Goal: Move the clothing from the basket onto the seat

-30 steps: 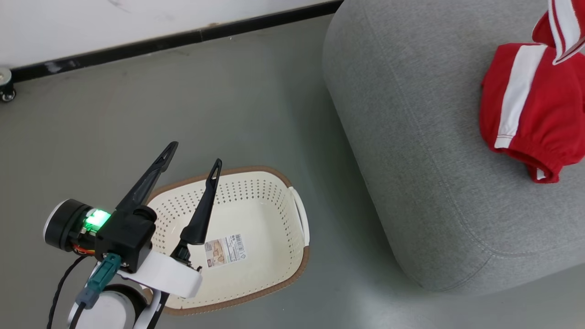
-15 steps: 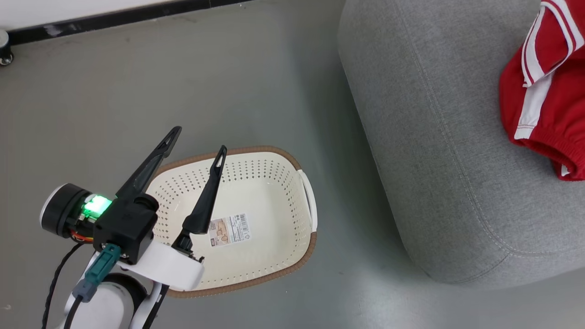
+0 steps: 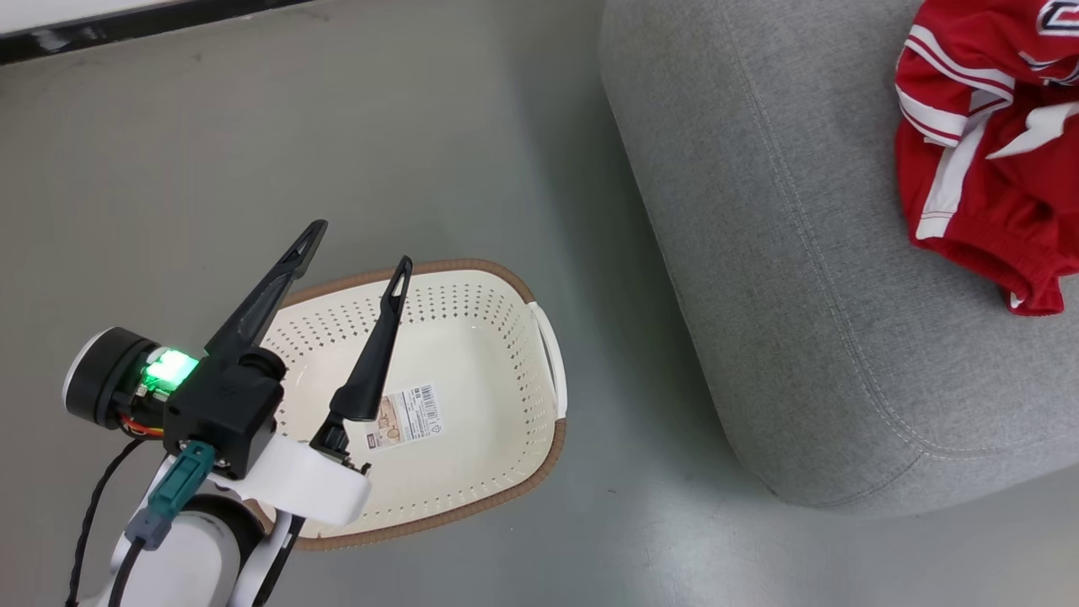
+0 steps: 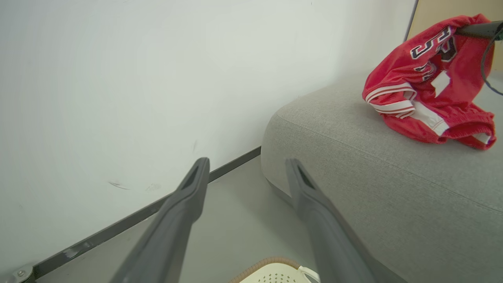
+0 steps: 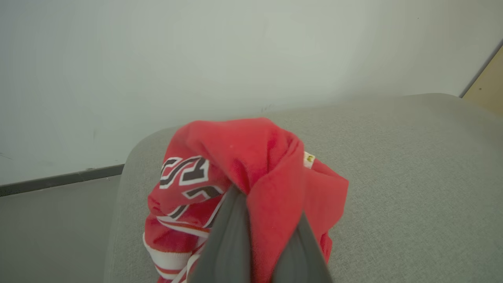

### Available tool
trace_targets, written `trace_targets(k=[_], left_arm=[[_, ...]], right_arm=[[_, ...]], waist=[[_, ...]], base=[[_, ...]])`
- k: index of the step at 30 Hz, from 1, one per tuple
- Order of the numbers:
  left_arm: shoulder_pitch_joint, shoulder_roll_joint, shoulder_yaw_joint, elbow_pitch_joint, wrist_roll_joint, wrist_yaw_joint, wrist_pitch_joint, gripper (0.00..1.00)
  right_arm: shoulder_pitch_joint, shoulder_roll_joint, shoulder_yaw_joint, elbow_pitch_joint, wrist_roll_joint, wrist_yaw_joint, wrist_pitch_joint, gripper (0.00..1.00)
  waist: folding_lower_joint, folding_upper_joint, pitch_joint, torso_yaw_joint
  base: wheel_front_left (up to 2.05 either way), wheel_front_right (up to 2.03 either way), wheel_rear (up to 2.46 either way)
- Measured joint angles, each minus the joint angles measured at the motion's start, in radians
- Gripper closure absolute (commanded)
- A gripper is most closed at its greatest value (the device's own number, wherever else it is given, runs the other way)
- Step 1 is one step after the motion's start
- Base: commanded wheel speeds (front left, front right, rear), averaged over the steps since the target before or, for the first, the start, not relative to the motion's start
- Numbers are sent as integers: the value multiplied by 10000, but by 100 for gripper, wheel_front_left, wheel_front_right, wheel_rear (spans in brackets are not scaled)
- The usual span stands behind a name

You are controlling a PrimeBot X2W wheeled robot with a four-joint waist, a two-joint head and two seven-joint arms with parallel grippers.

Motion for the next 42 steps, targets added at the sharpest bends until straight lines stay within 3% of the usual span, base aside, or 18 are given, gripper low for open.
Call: trace_targets(k=[14,19,20,22,23,42], left_arm=[[5,-161,-42,184,-10,13,-36,0],[12,-257,-61,251,-23,19,-119,0],[13,-286,-59,263,-25,31,-121,0],[14,-332,-61,280,-25,46,-194,0],[14,-334,-59,295,-36,46,-209,0],[197,-639,224,702,-299,318,-834,0]], right_arm=[[873,138,633,119,270,0,-54,100],[1002,113,698,125,362,0,-56,72],[1080,111,688,155,397,0,-56,56],[1229,75,627,201,606,0,-86,6],[1266,58,598,263,660,0,-84,0],[2737,-35,596,-656,1536,0,-694,0]], waist=[[0,0,-229,-255],[0,0,-298,-304],[0,0,-312,-309],[0,0,-342,-317],[0,0,-358,-320],[0,0,-764,-568]], base=[[0,0,0],[0,0,0],[0,0,0],[0,0,0],[0,0,0],[0,0,0]])
